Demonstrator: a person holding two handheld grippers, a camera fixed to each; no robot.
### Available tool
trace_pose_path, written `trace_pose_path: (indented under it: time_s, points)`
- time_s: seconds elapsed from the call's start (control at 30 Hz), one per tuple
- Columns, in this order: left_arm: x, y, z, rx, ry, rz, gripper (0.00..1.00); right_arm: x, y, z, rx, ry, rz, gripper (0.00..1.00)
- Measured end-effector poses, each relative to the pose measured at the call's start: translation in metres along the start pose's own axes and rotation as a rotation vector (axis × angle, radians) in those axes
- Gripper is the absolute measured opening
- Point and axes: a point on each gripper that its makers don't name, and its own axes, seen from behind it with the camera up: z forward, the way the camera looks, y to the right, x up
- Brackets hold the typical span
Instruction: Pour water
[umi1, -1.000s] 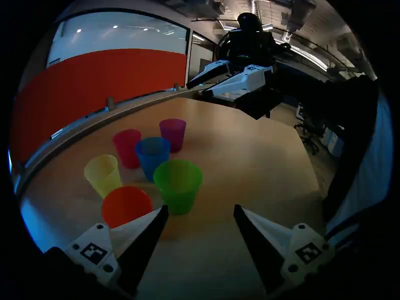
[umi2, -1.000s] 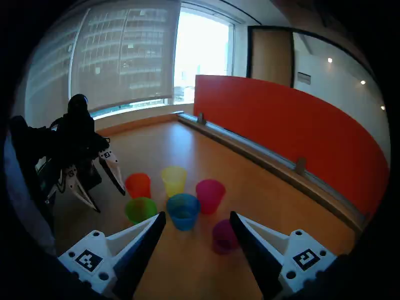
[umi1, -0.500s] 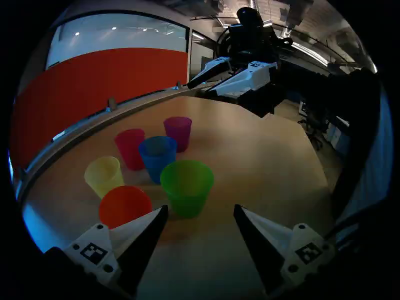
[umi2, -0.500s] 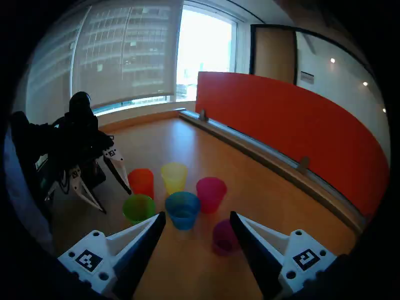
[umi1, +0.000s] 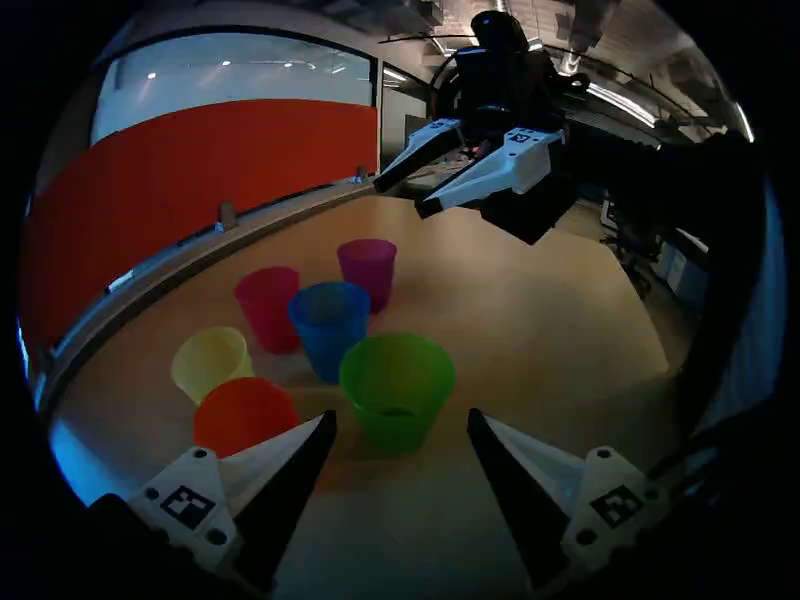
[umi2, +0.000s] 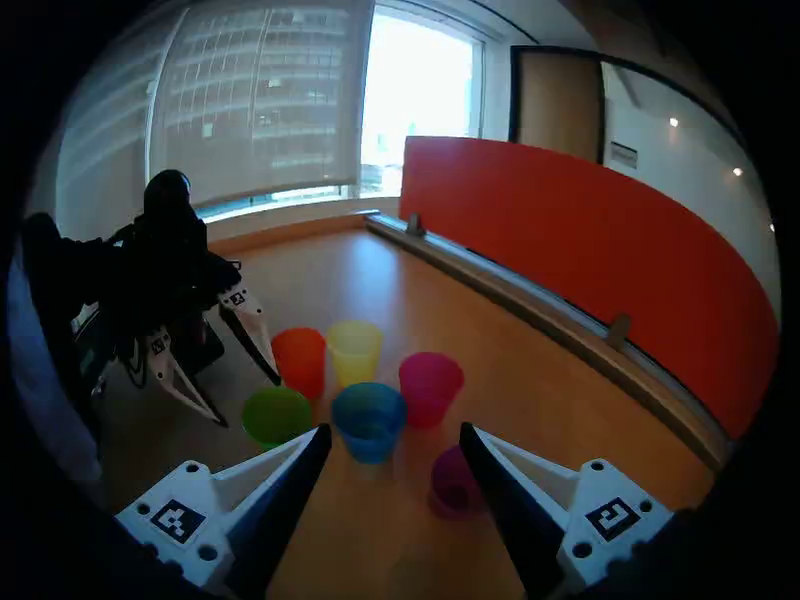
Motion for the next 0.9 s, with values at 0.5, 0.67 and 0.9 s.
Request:
trace_pose_path:
  time_s: [0.5,0.67,0.9]
  points:
    - [0.007,-0.001,0.019,-0.014,0.011,0.016,0.97,-0.011,-0.001,0.017,0.018,-0.02,-0.015,1.0]
    - [0.008,0.001,0.026,-0.021,0.016,0.02,0.97,-0.014,-0.001,0.022,0.02,-0.024,-0.015,1.0]
    - [0.011,0.001,0.034,-0.027,0.019,0.014,0.97,-0.016,0.001,0.027,0.019,-0.029,-0.011,1.0]
